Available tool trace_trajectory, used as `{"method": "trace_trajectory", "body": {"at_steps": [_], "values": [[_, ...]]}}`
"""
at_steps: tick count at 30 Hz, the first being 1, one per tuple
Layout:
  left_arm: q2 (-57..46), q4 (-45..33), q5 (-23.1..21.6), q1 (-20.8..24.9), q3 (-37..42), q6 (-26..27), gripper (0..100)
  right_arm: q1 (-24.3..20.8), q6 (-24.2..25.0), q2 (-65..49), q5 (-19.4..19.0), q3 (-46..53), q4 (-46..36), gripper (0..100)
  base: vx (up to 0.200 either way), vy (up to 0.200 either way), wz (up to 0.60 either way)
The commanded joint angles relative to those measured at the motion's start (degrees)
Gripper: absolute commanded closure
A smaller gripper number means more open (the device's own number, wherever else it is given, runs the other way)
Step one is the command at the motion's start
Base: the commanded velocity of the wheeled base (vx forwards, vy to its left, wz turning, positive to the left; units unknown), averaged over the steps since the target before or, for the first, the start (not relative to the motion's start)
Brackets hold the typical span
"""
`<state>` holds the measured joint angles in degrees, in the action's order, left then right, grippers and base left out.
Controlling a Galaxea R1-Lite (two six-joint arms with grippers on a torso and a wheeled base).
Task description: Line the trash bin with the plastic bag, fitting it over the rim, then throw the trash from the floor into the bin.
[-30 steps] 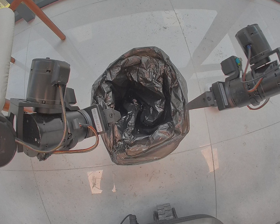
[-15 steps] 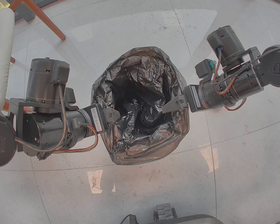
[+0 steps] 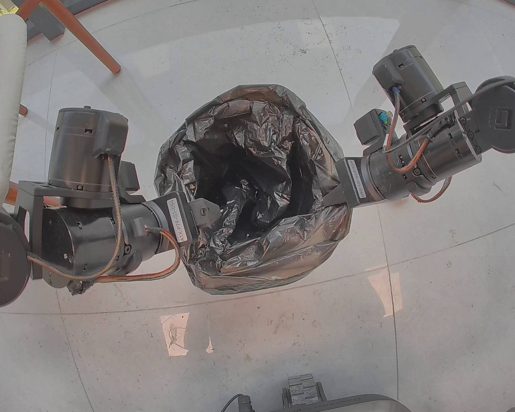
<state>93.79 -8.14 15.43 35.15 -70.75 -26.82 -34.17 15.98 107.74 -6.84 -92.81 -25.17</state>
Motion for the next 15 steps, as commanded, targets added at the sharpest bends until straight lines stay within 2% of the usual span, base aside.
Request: {"method": "trace_trajectory", "body": {"at_steps": [1, 8, 15], "values": [[0.16, 0.06, 0.04, 0.01, 0.00, 0.01, 0, -0.02, -0.07, -0.34, -0.02, -0.53, -0.05, 100, 0.000, 0.000, 0.00], [0.16, -0.03, 0.04, 0.01, 0.00, 0.28, 0, -0.20, -0.25, -0.78, -0.02, -0.27, -0.23, 100, 0.000, 0.000, 0.00], [0.25, -0.03, -0.05, 0.01, 0.09, 0.28, 0, 0.60, -0.25, -2.71, -0.10, 0.70, -4.89, 100, 0.000, 0.000, 0.00]]}}
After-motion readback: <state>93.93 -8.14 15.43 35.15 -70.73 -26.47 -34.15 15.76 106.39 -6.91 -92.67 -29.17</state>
